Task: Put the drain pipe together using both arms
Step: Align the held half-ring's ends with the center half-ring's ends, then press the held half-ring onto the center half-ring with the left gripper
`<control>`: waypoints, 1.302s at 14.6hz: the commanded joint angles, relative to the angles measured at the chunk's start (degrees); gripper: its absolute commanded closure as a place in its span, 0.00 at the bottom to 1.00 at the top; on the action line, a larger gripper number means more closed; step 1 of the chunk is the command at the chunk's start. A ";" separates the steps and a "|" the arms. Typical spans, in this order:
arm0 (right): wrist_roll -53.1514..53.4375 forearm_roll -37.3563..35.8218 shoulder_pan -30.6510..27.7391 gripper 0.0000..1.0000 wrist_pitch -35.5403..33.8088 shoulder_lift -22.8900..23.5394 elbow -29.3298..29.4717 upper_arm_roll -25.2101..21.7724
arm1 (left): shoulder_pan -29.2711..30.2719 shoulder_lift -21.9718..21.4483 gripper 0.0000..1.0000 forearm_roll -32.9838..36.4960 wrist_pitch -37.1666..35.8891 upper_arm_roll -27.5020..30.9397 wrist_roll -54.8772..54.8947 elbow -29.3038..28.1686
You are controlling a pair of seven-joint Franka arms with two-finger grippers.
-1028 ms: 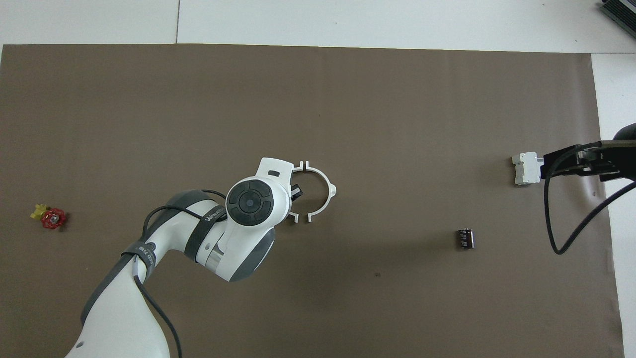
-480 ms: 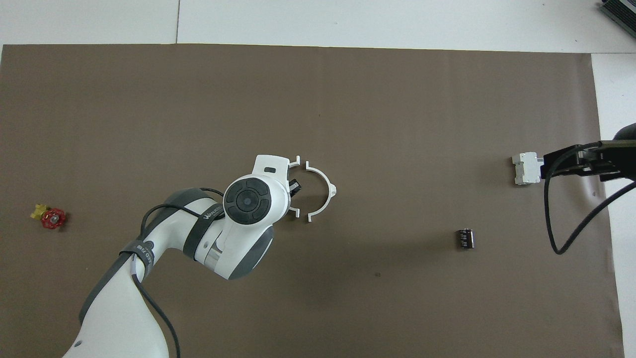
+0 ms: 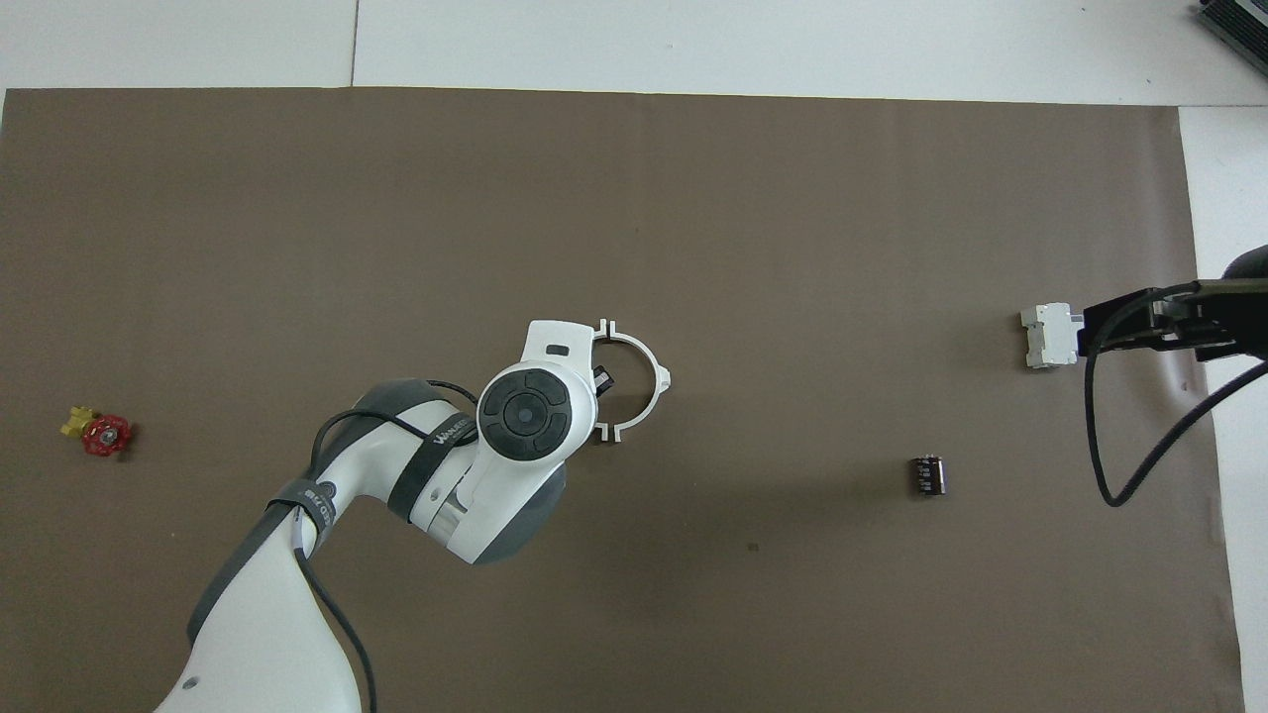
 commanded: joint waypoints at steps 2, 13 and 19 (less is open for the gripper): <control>-1.36 0.63 -0.77 0.00 0.40 -0.74 -0.49 0.28 | -1.39 1.29 1.00 1.81 -1.65 1.20 -2.02 1.46; -1.36 0.63 -0.77 0.00 0.40 -0.74 -0.49 0.28 | -1.66 1.29 1.00 5.06 -7.01 1.20 -6.41 4.01; -1.36 0.63 -0.77 0.00 0.40 -0.74 -0.49 0.28 | -1.75 1.46 1.00 5.06 -6.48 1.12 -7.47 4.63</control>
